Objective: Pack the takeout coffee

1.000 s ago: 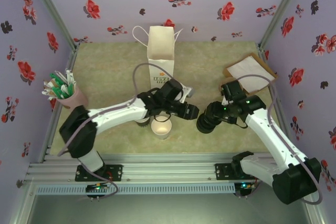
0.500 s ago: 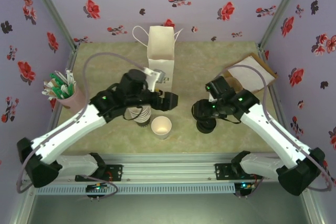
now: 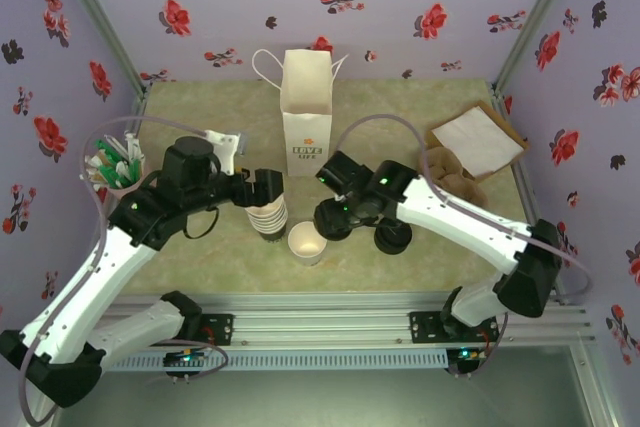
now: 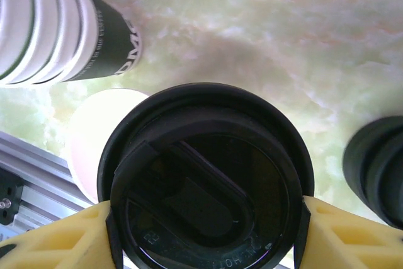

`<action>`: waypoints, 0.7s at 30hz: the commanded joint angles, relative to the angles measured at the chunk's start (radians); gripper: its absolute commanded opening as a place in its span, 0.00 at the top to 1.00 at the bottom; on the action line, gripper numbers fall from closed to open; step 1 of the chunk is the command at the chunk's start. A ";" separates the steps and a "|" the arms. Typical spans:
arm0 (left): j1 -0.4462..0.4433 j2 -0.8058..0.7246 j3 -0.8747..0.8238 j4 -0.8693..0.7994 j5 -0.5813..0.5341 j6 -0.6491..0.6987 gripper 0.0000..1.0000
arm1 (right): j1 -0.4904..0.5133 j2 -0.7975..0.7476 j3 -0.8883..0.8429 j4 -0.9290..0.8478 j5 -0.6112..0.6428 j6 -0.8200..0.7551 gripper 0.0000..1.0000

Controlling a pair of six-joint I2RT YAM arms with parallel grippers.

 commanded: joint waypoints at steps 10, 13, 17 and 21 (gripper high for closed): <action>0.044 -0.093 -0.042 -0.028 -0.021 0.022 0.01 | 0.104 0.153 0.142 -0.061 0.054 -0.006 0.37; 0.046 -0.101 -0.043 -0.025 -0.030 0.023 0.00 | 0.118 0.173 0.163 -0.078 0.058 -0.007 0.37; 0.044 -0.101 -0.042 -0.025 -0.034 0.022 0.00 | 0.133 0.190 0.177 -0.086 0.056 -0.009 0.37; 0.047 -0.102 -0.045 -0.025 -0.034 0.020 0.01 | 0.146 0.210 0.190 -0.089 0.054 -0.012 0.37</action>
